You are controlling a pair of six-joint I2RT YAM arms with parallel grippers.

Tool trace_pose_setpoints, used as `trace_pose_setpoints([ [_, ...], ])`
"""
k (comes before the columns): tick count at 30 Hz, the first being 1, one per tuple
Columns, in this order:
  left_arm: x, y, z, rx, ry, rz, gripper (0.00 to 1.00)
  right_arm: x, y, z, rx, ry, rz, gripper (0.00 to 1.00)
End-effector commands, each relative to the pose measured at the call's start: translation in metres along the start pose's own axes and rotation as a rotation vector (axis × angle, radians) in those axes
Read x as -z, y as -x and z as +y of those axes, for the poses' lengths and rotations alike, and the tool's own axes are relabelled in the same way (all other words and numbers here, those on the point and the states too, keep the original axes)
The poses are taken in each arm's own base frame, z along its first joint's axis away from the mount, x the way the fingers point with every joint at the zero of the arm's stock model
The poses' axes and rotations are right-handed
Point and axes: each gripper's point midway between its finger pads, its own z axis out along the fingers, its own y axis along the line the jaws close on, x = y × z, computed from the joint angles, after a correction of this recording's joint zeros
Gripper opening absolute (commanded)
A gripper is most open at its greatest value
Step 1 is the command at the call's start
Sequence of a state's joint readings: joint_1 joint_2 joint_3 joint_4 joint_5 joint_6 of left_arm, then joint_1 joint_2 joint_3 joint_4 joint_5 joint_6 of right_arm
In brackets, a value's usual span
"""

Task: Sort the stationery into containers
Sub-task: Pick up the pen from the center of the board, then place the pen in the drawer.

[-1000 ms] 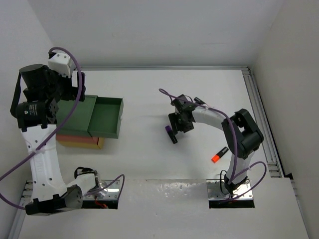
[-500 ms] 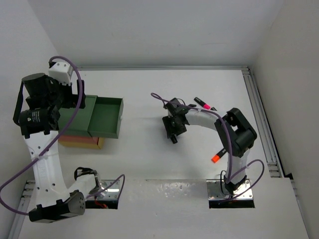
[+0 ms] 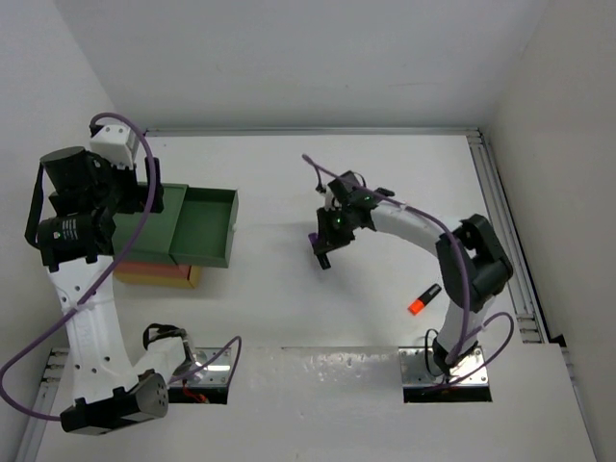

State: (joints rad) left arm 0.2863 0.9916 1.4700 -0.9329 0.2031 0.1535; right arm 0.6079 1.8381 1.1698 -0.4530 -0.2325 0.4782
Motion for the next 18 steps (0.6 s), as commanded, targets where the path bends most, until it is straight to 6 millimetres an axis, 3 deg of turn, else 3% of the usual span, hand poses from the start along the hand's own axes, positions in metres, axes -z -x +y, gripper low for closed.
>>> trace_pose_setpoints([
  [1, 0.001, 0.006, 0.0, 0.036, -0.009, -0.036, 1.0, 0.095, 0.08, 0.084, 0.022, 0.339, -0.263, 0.0],
  [2, -0.001, 0.004, -0.01, 0.037, -0.063, -0.032, 1.0, 0.118, 0.091, 0.105, 0.031, 0.426, -0.306, 0.0],
  [5, -0.003, 0.001, -0.036, 0.065, -0.209, -0.037, 1.0, 0.148, 0.107, 0.127, 0.01, 0.531, -0.396, 0.0],
  [6, 0.003, 0.006, -0.061, 0.078, -0.353, -0.066, 0.99, 0.161, 0.118, 0.139, 0.035, 0.584, -0.455, 0.0],
  [7, 0.005, 0.009, -0.073, 0.099, -0.424, -0.082, 0.99, 0.174, 0.122, 0.147, 0.027, 0.62, -0.483, 0.0],
  [8, 0.011, 0.019, -0.094, 0.196, -0.55, -0.108, 0.97, 0.186, 0.13, 0.156, 0.05, 0.656, -0.527, 0.0],
  [9, 0.012, 0.023, -0.103, 0.254, -0.611, -0.111, 0.95, 0.191, 0.133, 0.163, 0.061, 0.674, -0.541, 0.0],
  [10, 0.016, 0.043, -0.11, 0.345, -0.674, -0.156, 0.94, 0.195, 0.135, 0.169, 0.065, 0.687, -0.547, 0.0],
  [11, 0.015, 0.043, -0.122, 0.398, -0.755, -0.151, 0.92, 0.211, 0.143, 0.185, 0.111, 0.727, -0.598, 0.0],
  [13, 0.018, 0.068, -0.126, 0.483, -0.795, -0.224, 0.87, 0.225, 0.15, 0.201, 0.14, 0.749, -0.627, 0.0],
  [18, 0.001, 0.083, -0.133, 0.448, -0.761, -0.219, 0.84, 0.231, 0.152, 0.224, 0.153, 0.752, -0.635, 0.0],
])
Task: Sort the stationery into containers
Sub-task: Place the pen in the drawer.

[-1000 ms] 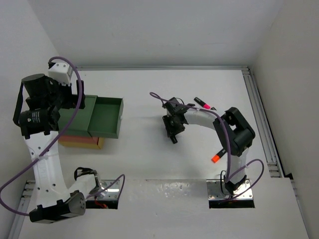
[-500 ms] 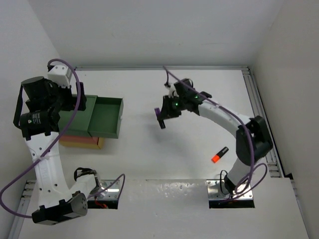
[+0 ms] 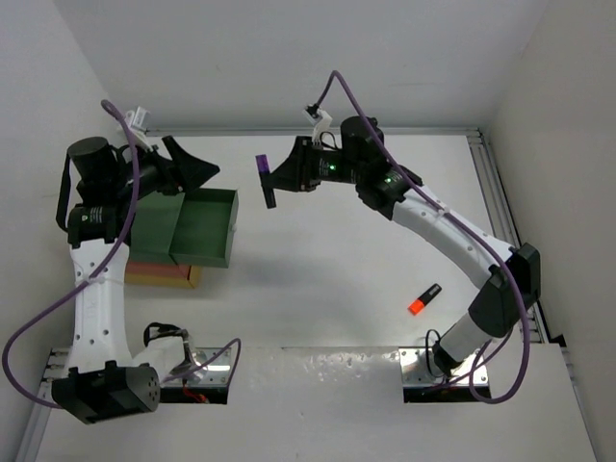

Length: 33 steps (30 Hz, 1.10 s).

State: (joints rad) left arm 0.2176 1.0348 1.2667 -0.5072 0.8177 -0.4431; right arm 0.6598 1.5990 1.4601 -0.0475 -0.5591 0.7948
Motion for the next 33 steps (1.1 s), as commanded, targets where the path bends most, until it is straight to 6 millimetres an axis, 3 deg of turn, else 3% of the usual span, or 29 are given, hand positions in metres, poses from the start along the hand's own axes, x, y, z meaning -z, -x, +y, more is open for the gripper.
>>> trace_pose_setpoints([
  [1, -0.004, 0.034, -0.035, -0.04, -0.1, -0.079, 0.84, -0.008, 0.019, 0.031, 0.037, 0.062, -0.056, 0.0],
  [5, -0.008, 0.03, -0.043, -0.026, -0.13, -0.078, 0.86, -0.022, 0.005, 0.036, 0.017, 0.052, -0.013, 0.0],
  [12, -0.01, 0.029, -0.051, -0.011, -0.171, -0.062, 0.86, -0.044, 0.001, 0.055, 0.029, 0.082, 0.003, 0.0],
  [17, -0.016, 0.021, -0.047, 0.006, -0.171, -0.031, 0.83, -0.052, -0.001, 0.06, 0.045, 0.083, 0.005, 0.0],
  [24, -0.019, 0.008, -0.04, 0.021, -0.154, -0.001, 0.72, -0.058, 0.001, 0.066, 0.051, 0.087, 0.0, 0.0],
  [27, -0.02, 0.006, -0.041, 0.022, -0.165, 0.012, 0.6, -0.062, 0.001, 0.066, 0.064, 0.073, -0.002, 0.0],
  [33, -0.02, -0.008, -0.039, 0.039, -0.177, 0.05, 0.47, -0.073, -0.001, 0.069, 0.108, 0.048, -0.005, 0.0],
])
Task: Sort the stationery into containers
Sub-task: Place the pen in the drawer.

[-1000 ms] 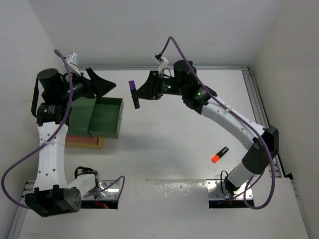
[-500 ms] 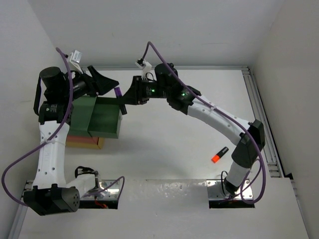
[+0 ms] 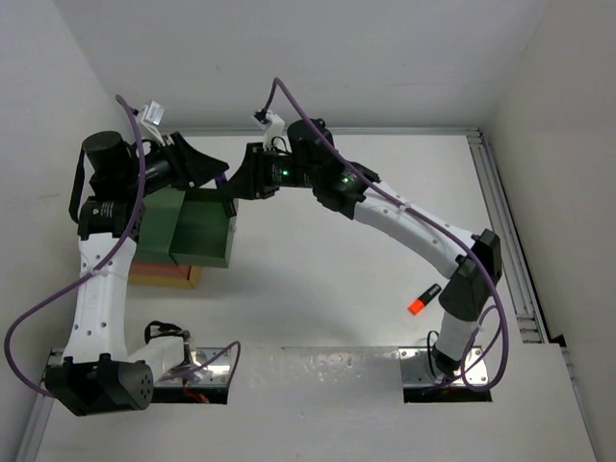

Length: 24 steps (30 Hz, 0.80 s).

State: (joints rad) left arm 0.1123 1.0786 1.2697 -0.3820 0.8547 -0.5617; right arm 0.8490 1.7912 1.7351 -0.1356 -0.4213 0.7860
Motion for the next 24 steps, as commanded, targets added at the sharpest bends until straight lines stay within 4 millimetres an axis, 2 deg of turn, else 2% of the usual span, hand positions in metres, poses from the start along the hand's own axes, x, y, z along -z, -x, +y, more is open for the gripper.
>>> trace_pose_setpoints([
  [1, 0.0, -0.011, -0.005, 0.004, -0.034, 0.032, 0.47, -0.003, 0.019, 0.021, 0.078, 0.023, -0.059, 0.0],
  [3, 0.0, -0.016, -0.005, 0.014, -0.049, 0.048, 0.39, -0.005, 0.019, 0.021, 0.086, 0.015, -0.059, 0.0],
  [4, 0.0, -0.018, -0.004, 0.015, -0.048, 0.05, 0.39, -0.006, 0.019, 0.02, 0.085, 0.011, -0.059, 0.0],
  [8, 0.0, -0.022, -0.003, -0.004, -0.057, 0.078, 0.15, -0.005, 0.018, 0.018, 0.102, -0.002, -0.057, 0.0],
  [9, 0.0, -0.026, 0.0, -0.018, -0.052, 0.108, 0.11, -0.003, 0.018, 0.018, 0.104, -0.004, -0.057, 0.05],
  [10, -0.003, -0.028, 0.008, -0.013, -0.031, 0.136, 0.04, 0.0, 0.019, 0.018, 0.107, 0.001, -0.056, 0.13],
  [11, 0.001, -0.024, 0.005, -0.028, -0.011, 0.153, 0.02, 0.003, 0.018, 0.017, 0.105, 0.005, -0.049, 0.32],
  [12, 0.003, -0.021, 0.01, -0.093, 0.013, 0.153, 0.0, 0.006, 0.013, 0.012, 0.1, 0.004, -0.034, 0.4],
  [13, 0.004, -0.015, 0.021, -0.127, 0.089, 0.139, 0.0, 0.015, 0.018, 0.009, 0.099, -0.002, -0.043, 0.44],
  [14, 0.009, -0.019, 0.027, -0.127, 0.136, 0.163, 0.0, 0.02, 0.019, 0.004, 0.097, -0.012, -0.044, 0.48],
  [15, 0.012, -0.01, 0.029, -0.207, 0.166, 0.159, 0.0, 0.025, 0.01, -0.01, 0.079, -0.034, -0.025, 0.5],
  [16, 0.013, -0.01, 0.041, -0.222, 0.233, 0.175, 0.0, 0.04, 0.019, -0.017, 0.078, -0.048, -0.043, 0.5],
  [18, 0.019, -0.016, 0.053, -0.236, 0.297, 0.208, 0.0, 0.054, 0.012, -0.038, 0.067, -0.091, -0.027, 0.51],
  [19, 0.023, -0.022, 0.063, -0.244, 0.342, 0.239, 0.0, 0.07, 0.018, -0.05, 0.081, -0.123, -0.039, 0.51],
  [20, 0.025, -0.026, 0.068, -0.24, 0.363, 0.257, 0.0, 0.079, 0.018, -0.059, 0.084, -0.145, -0.039, 0.51],
  [21, 0.026, -0.029, 0.075, -0.236, 0.391, 0.273, 0.0, 0.09, 0.014, -0.081, 0.063, -0.199, -0.032, 0.51],
  [23, 0.027, -0.037, 0.082, -0.221, 0.413, 0.301, 0.0, 0.11, 0.01, -0.1, 0.061, -0.247, -0.04, 0.51],
  [24, 0.025, -0.042, 0.087, -0.204, 0.417, 0.321, 0.02, 0.123, 0.015, -0.114, 0.054, -0.284, -0.054, 0.51],
])
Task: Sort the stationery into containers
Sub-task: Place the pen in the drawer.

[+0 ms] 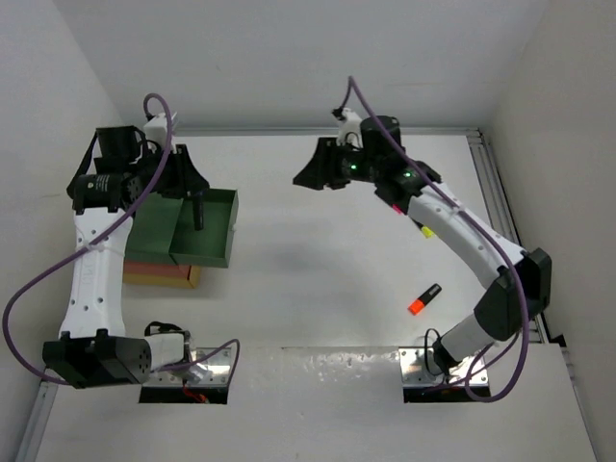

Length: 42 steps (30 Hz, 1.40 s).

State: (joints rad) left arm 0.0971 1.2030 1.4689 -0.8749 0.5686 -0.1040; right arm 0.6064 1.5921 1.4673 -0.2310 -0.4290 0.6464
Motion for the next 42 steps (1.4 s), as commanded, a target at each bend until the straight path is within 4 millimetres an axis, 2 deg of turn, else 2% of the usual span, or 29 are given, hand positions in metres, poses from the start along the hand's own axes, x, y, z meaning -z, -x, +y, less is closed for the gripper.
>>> trace_pose_setpoints([
  [1, -0.005, -0.019, 0.017, -0.02, 0.073, 0.087, 0.03, 0.033, 0.009, -0.025, 0.041, -0.051, -0.037, 0.51],
  [6, -0.027, -0.032, 0.027, 0.03, 0.077, 0.151, 0.06, 0.063, 0.009, -0.07, -0.009, -0.156, -0.063, 0.52],
  [13, -0.049, -0.045, 0.037, 0.079, 0.073, 0.217, 0.08, 0.085, -0.005, -0.114, -0.014, -0.255, -0.044, 0.52],
  [16, -0.055, -0.051, 0.039, 0.072, 0.076, 0.239, 0.16, 0.095, -0.011, -0.139, 0.004, -0.34, -0.011, 0.52],
  [20, -0.063, -0.056, 0.038, 0.082, 0.072, 0.26, 0.21, 0.11, -0.015, -0.17, -0.01, -0.422, 0.016, 0.52],
  [27, -0.075, -0.069, 0.04, 0.135, 0.05, 0.302, 0.23, 0.122, -0.017, -0.192, -0.036, -0.466, 0.022, 0.52],
  [30, -0.076, -0.071, 0.04, 0.143, 0.049, 0.308, 0.47, 0.122, -0.021, -0.197, -0.041, -0.474, 0.037, 0.53],
  [31, -0.076, -0.07, 0.04, 0.14, 0.048, 0.308, 0.59, 0.123, -0.021, -0.199, -0.042, -0.478, 0.037, 0.53],
  [35, -0.071, -0.05, 0.037, 0.102, 0.048, 0.262, 0.66, 0.123, -0.022, -0.208, -0.013, -0.489, 0.049, 0.53],
  [36, -0.067, -0.035, 0.035, 0.071, 0.048, 0.229, 0.66, 0.123, -0.023, -0.211, -0.006, -0.493, 0.054, 0.52],
  [39, -0.057, -0.008, 0.03, 0.003, 0.054, 0.158, 0.66, 0.121, -0.022, -0.221, 0.05, -0.5, 0.085, 0.49],
  [40, -0.051, 0.011, 0.026, -0.03, 0.058, 0.111, 0.67, 0.12, -0.022, -0.223, 0.072, -0.498, 0.094, 0.48],
  [42, -0.043, 0.026, 0.023, -0.079, 0.06, 0.072, 0.67, 0.116, -0.021, -0.233, 0.147, -0.496, 0.131, 0.47],
])
